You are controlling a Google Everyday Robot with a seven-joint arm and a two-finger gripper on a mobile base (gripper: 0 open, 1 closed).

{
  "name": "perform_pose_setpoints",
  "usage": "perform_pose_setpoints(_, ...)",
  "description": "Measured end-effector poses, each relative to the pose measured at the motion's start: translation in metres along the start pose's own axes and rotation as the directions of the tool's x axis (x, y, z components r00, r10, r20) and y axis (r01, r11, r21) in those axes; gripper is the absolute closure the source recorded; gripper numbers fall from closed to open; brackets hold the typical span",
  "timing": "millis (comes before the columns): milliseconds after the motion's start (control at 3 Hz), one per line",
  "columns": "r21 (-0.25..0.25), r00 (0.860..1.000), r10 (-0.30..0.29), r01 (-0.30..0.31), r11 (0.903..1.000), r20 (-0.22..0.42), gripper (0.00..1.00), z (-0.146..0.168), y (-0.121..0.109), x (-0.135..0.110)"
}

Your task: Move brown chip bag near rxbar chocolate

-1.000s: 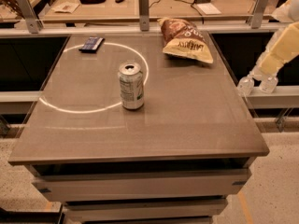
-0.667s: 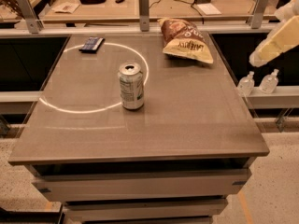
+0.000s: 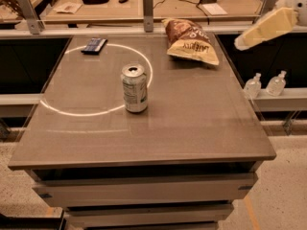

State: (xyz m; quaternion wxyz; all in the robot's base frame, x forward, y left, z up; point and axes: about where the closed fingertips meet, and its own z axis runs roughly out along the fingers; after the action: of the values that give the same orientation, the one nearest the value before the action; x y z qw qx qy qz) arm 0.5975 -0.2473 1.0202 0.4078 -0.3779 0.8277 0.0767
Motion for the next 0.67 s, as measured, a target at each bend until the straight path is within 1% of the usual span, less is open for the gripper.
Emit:
perform_pose_setpoints(333,0.066,0.991,0.102,-0.097,0.9932,-0.088,0.0,0.0311,-0.0081,0.003)
perform_pose_setpoints(667,0.065,0.991,0.1,-0.095,0.9934,-0.087,0.0,0.031,-0.0079,0.0031)
